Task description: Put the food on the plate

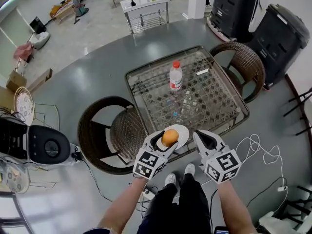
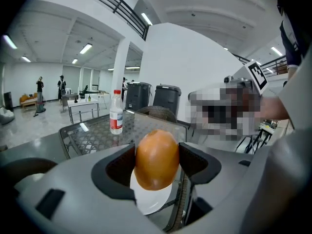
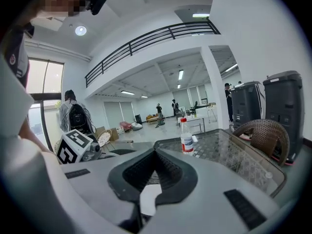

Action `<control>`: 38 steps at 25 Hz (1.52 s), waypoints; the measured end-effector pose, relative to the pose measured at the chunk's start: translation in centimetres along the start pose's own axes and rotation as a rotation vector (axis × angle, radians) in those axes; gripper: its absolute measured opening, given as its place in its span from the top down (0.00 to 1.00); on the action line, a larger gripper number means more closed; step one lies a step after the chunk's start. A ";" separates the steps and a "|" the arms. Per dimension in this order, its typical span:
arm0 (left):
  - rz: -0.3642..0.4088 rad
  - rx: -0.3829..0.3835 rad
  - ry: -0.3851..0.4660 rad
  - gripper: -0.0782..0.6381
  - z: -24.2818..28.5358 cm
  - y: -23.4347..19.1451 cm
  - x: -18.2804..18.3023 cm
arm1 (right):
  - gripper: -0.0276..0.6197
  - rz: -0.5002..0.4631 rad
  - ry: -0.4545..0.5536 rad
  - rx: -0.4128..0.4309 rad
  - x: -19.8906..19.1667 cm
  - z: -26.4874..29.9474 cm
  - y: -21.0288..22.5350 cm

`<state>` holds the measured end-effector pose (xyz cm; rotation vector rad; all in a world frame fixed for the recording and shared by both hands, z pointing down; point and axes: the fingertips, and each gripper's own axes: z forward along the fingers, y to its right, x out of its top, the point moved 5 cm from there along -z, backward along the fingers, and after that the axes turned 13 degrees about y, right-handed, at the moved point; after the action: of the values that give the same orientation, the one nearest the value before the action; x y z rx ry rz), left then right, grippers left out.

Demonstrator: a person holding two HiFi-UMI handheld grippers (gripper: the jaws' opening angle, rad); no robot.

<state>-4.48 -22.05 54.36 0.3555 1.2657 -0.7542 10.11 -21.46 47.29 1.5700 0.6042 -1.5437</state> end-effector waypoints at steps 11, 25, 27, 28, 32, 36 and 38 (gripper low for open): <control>0.035 0.023 -0.153 0.49 3.4 -1.3 -6.3 | 0.95 0.058 -0.106 -0.025 -6.5 1.5 3.0; 0.240 0.007 -0.269 0.49 6.4 -0.1 -8.1 | 0.95 0.078 -0.150 -0.008 -8.2 1.7 4.2; 0.294 0.010 -0.290 0.49 6.8 0.1 -8.2 | 0.95 0.084 -0.147 -0.010 -8.2 1.7 4.4; 0.314 0.012 -0.295 0.49 7.0 0.1 -8.2 | 0.95 0.086 -0.147 -0.011 -8.2 1.7 4.5; 0.344 0.026 -0.287 0.49 7.6 0.2 -8.2 | 0.95 0.095 -0.152 -0.018 -8.4 1.1 4.8; 0.300 0.044 -0.275 0.49 7.8 -0.1 -8.0 | 0.95 0.099 -0.155 -0.027 -8.4 0.5 5.3; 0.275 0.047 -0.273 0.49 7.8 -0.1 -8.0 | 0.95 0.103 -0.154 -0.029 -8.3 0.3 5.6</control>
<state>0.26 -24.49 64.17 0.4382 0.9209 -0.5756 13.44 -22.93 56.59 1.4235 0.4510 -1.5543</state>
